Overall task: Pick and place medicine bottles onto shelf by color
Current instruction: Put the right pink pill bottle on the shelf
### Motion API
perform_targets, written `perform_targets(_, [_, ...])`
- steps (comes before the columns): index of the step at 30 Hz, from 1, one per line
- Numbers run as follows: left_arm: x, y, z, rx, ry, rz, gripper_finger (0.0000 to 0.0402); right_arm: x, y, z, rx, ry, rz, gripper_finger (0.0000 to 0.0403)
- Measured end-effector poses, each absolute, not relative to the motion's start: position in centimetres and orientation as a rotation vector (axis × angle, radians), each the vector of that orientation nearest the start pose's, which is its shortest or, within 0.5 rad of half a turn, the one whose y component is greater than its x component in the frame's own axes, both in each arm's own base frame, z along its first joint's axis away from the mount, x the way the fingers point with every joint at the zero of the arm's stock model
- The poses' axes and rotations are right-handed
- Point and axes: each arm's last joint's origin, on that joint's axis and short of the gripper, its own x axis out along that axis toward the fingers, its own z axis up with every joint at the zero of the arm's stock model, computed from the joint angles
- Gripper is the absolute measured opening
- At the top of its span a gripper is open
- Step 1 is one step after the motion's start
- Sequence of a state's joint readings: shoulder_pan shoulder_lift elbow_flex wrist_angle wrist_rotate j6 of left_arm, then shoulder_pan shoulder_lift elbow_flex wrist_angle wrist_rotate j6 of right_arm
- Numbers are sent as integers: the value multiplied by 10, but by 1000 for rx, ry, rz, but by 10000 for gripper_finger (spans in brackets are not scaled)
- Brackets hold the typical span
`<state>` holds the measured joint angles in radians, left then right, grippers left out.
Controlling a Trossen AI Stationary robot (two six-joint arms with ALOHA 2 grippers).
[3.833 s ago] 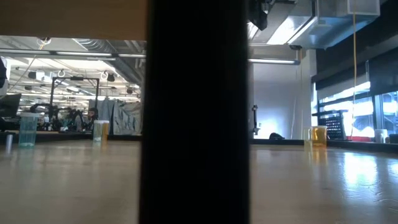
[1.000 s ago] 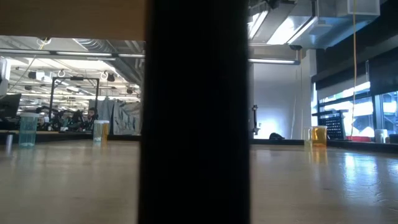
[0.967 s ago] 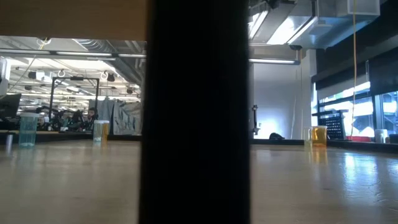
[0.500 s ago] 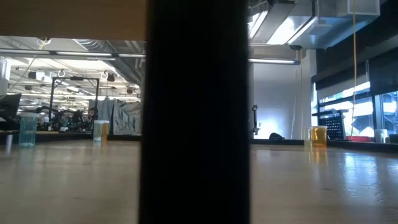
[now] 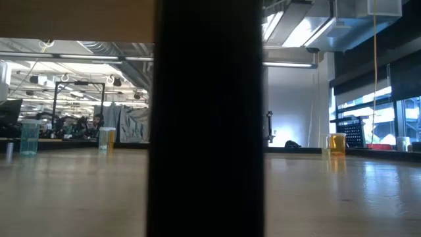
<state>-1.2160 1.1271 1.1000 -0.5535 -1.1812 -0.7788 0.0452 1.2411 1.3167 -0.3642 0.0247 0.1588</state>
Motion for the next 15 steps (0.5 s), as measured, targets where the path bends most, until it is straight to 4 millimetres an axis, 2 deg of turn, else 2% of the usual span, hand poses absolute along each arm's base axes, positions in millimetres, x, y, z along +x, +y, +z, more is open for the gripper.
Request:
perform_targets(4, [89, -199, 348, -202, 240, -2, 96, 271, 11, 405, 202, 262, -24, 185])
perform_targets(8, [79, -200, 346, -239, 228, -6, 96, 281, 11, 401, 241, 253, -38, 185])
perform_targets(15, [63, -210, 342, -242, 157, 3, 96, 305, 19, 389, 188, 230, -7, 185])
